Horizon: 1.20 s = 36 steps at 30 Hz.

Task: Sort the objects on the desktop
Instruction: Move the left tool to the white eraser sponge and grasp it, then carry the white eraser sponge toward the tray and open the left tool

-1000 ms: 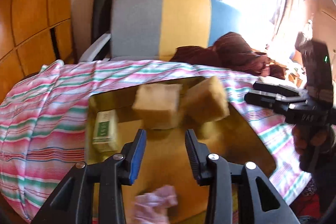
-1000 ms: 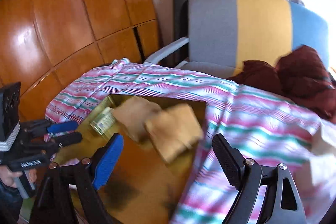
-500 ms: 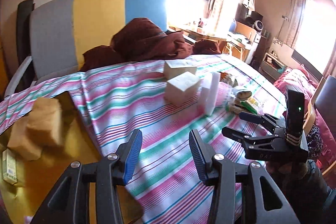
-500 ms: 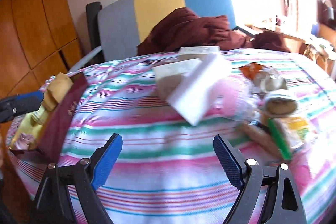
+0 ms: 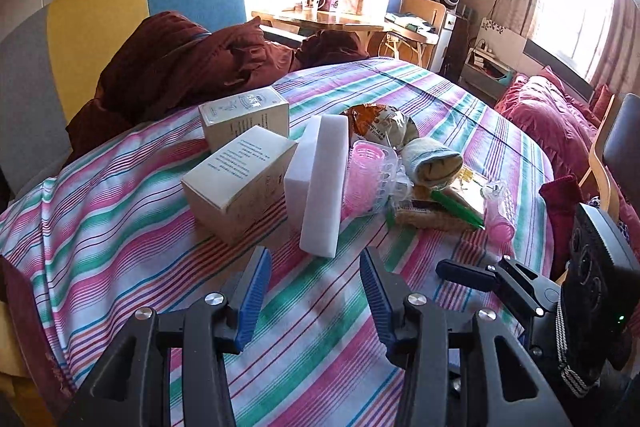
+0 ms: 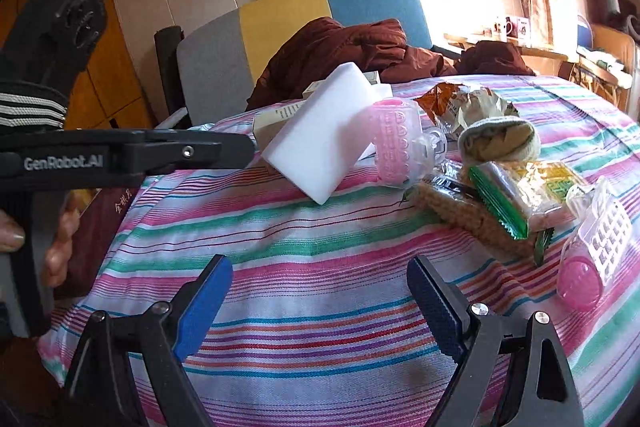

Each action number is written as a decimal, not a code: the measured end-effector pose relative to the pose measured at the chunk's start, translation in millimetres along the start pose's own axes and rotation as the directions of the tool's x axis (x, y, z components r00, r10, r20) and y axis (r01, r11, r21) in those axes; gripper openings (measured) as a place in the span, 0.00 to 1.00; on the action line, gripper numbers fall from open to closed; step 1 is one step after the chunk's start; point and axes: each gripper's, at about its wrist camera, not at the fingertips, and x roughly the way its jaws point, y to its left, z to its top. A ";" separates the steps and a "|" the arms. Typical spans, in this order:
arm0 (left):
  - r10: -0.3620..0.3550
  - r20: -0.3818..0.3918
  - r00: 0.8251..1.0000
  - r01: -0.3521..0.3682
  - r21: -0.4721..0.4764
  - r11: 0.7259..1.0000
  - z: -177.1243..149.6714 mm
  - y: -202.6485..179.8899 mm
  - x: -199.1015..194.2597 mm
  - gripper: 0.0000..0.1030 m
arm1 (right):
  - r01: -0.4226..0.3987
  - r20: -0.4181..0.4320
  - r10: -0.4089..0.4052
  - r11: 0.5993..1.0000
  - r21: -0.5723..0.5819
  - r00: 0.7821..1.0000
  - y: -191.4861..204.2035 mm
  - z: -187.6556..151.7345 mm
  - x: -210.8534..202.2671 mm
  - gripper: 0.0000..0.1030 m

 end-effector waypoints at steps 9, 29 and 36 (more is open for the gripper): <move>-0.012 -0.031 0.999 0.012 0.010 1.000 8.3 -3.0 32.2 0.46 | -0.060 0.006 0.059 0.997 0.058 0.998 -6.6 -0.8 2.7 0.89; -0.137 0.038 0.990 0.142 -0.234 0.962 -57.0 31.0 -24.2 0.19 | -0.067 -0.006 0.068 0.996 0.054 0.998 -5.3 -2.8 5.7 0.92; -0.233 0.043 0.972 0.233 -0.354 0.906 -106.1 33.8 -52.5 0.19 | -0.045 -0.018 0.045 0.998 0.037 0.999 -1.9 -2.9 5.9 0.92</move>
